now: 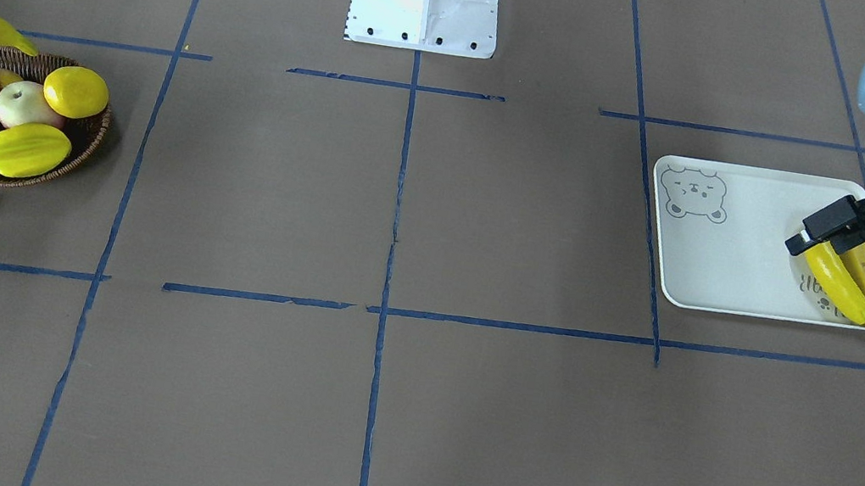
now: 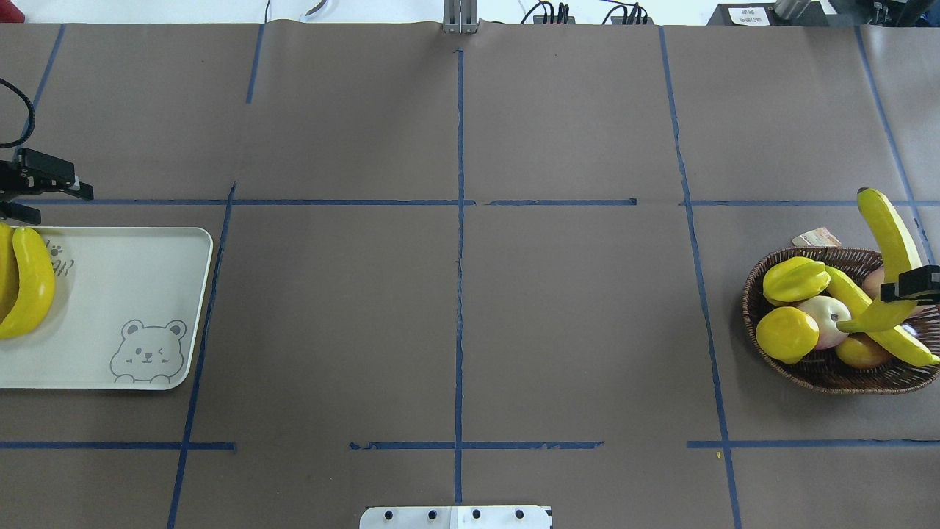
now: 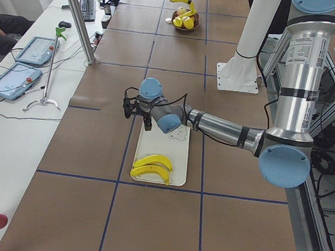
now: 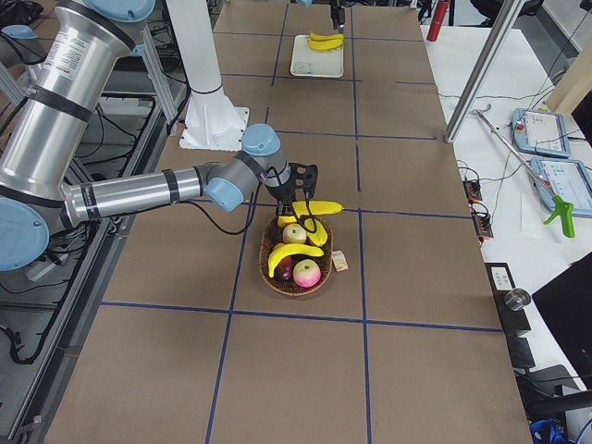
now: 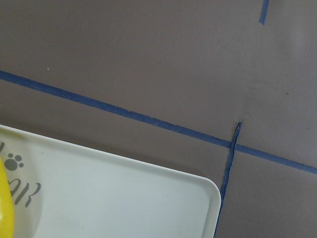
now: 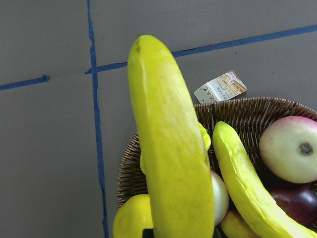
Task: Transfer all bananas from basket to plate
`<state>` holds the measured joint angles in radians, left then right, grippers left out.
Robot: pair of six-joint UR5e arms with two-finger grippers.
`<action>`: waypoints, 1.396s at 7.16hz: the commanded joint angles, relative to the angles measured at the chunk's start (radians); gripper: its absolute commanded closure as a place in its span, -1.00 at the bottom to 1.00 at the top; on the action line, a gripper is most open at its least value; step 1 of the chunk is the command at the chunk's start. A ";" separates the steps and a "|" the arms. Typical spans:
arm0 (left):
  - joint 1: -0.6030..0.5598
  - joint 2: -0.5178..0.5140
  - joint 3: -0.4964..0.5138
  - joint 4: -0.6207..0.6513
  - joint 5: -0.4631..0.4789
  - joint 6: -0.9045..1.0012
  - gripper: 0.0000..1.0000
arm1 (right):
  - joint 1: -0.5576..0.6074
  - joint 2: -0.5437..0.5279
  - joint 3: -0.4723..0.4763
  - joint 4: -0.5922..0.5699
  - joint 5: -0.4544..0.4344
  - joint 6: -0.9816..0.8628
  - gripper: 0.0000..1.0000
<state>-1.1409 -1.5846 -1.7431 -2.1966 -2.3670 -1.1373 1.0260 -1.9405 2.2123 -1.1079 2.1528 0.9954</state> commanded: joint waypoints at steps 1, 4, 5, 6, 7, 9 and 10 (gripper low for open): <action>0.006 -0.002 -0.003 0.000 0.002 -0.001 -1.00 | -0.009 0.146 0.046 -0.258 -0.008 -0.044 0.99; 0.024 -0.055 -0.026 -0.006 -0.001 -0.001 -1.00 | -0.169 0.494 0.023 -0.534 -0.077 -0.044 0.95; 0.058 -0.104 -0.027 -0.006 0.003 -0.002 -1.00 | -0.223 0.609 -0.030 -0.540 -0.127 -0.038 0.94; 0.091 -0.162 -0.026 -0.006 0.003 -0.031 -1.00 | -0.263 0.702 -0.083 -0.535 -0.125 -0.034 0.94; 0.095 -0.225 -0.027 -0.006 -0.003 -0.041 -1.00 | -0.288 0.747 -0.115 -0.526 -0.122 -0.032 0.93; 0.156 -0.337 -0.024 -0.006 0.000 -0.158 -0.99 | -0.358 0.798 -0.134 -0.435 -0.131 0.067 0.93; 0.171 -0.406 -0.023 -0.003 0.003 -0.280 -0.99 | -0.395 0.840 -0.198 -0.306 -0.134 0.154 0.93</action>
<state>-0.9955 -1.9129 -1.7677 -2.2021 -2.3669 -1.2940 0.6765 -1.1437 2.0680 -1.5351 2.0231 1.0556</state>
